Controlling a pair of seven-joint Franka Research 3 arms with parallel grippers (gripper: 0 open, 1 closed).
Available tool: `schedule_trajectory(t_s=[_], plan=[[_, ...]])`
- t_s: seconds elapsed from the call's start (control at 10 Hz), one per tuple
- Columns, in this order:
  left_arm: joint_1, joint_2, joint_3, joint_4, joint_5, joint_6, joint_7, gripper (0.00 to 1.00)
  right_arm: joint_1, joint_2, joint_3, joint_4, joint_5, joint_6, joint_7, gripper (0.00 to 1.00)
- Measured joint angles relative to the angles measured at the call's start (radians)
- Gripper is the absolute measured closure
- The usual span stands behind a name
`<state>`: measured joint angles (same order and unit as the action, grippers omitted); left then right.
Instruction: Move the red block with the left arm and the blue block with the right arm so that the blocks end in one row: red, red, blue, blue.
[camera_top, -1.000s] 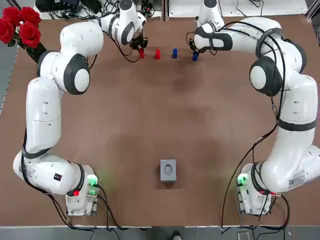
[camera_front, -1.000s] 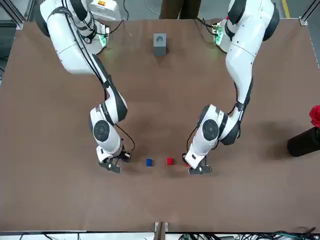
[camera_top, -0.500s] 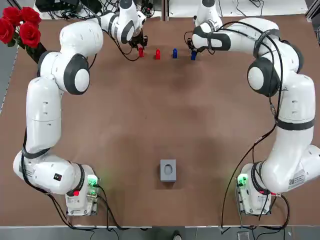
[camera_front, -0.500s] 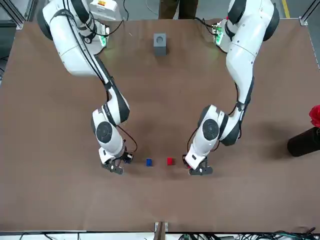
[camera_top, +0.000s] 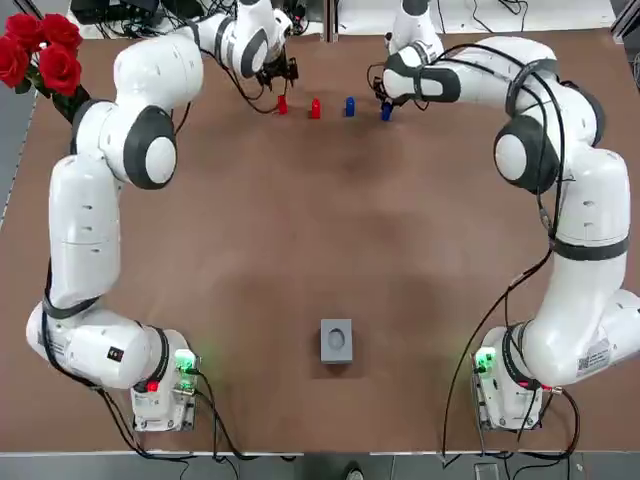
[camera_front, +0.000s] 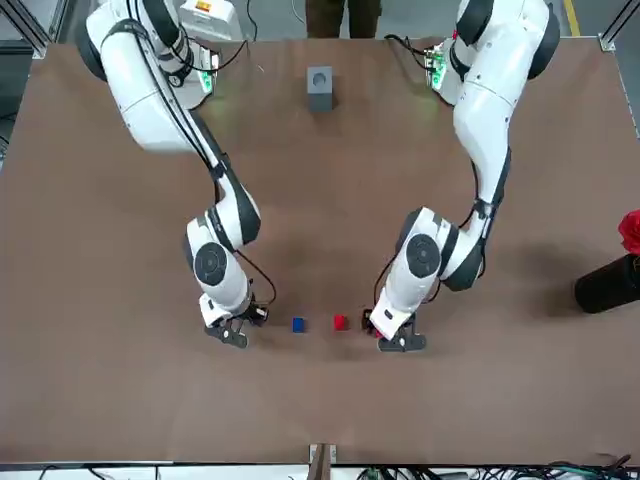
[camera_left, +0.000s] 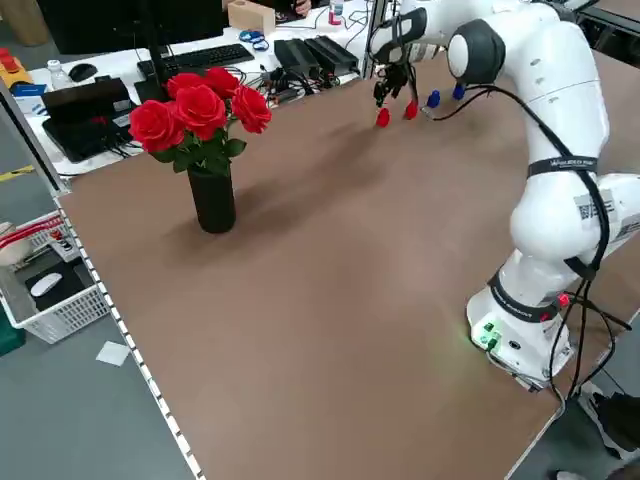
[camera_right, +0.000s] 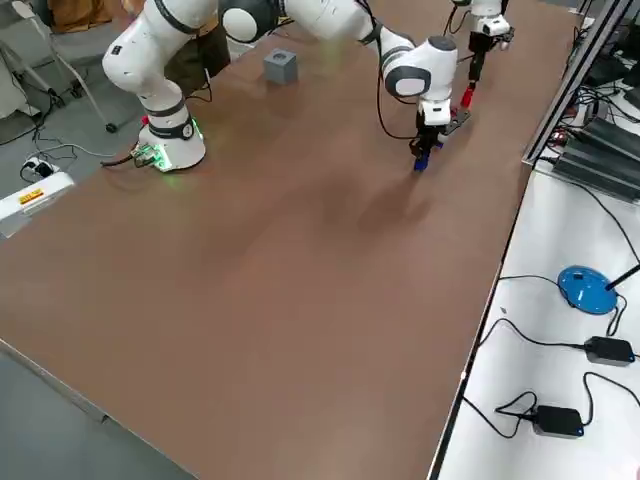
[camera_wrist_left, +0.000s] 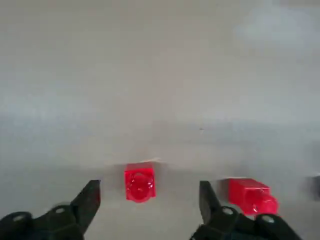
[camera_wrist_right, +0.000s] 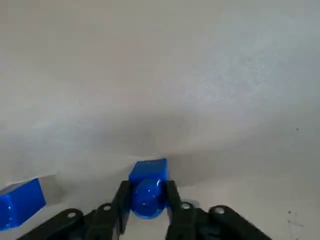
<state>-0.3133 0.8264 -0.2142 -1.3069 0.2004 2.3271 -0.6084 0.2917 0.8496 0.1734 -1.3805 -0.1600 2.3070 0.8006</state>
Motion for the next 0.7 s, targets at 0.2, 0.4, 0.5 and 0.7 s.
schedule_trajectory(t_s=[0.2, 0.4, 0.5, 0.7], plan=[[0.022, -0.138, 0.004, -0.027, 0.003, -0.131, 0.065, 0.01, 0.001, 0.009, 0.005, 0.0, 0.0, 0.002, 0.004, 0.5], [0.091, -0.324, 0.011, -0.126, 0.004, -0.218, 0.152, 0.01, 0.003, 0.024, 0.008, 0.002, 0.0, 0.002, 0.008, 0.43], [0.13, -0.415, 0.014, -0.176, 0.003, -0.268, 0.211, 0.01, 0.003, 0.025, 0.009, 0.003, 0.0, -0.002, 0.01, 0.41], [0.192, -0.564, 0.023, -0.22, -0.075, -0.395, 0.348, 0.01, 0.003, 0.024, 0.013, 0.014, 0.0, -0.021, 0.012, 0.38]])
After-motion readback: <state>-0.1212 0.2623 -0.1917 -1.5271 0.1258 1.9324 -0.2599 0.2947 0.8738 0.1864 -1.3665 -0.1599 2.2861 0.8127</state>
